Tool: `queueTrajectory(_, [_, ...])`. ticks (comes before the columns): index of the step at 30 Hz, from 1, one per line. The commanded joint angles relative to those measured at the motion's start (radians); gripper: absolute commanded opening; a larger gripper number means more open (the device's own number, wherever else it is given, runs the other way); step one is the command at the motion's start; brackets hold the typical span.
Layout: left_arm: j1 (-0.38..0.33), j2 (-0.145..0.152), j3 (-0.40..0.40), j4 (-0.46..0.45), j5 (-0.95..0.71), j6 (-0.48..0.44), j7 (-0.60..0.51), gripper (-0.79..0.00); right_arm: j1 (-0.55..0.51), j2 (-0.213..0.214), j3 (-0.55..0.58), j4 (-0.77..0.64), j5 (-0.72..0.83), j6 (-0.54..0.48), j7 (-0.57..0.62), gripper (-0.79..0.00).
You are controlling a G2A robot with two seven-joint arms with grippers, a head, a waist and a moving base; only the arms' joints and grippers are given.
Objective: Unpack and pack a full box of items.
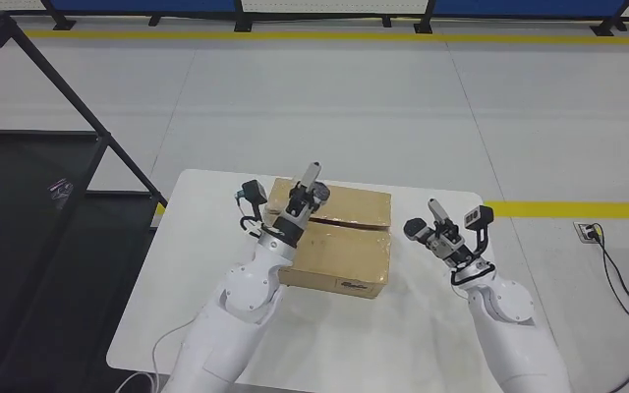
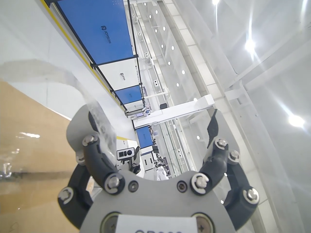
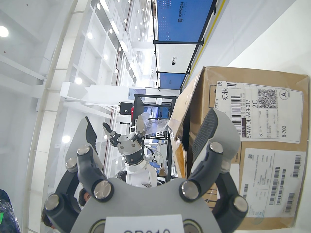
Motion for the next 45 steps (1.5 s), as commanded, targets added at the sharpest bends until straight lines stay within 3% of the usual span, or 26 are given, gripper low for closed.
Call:
queueTrajectory(1, [-0.009, -0.006, 0.012, 0.019, 0.003, 0.0, -0.001, 0.0, -0.005, 0.001, 0.004, -0.001, 0.004, -0.003, 0.001, 0.0])
queueTrajectory(30, [-0.07, -0.08, 0.118, 0.148, 0.012, -0.01, -0.035, 0.0, -0.017, 0.018, 0.036, 0.044, 0.042, -0.021, 0.021, 0.0])
queueTrajectory(45, [-0.135, -0.135, 0.176, 0.292, -0.021, -0.027, -0.033, 0.0, -0.013, 0.024, 0.042, 0.074, 0.061, -0.034, 0.028, 0.0])
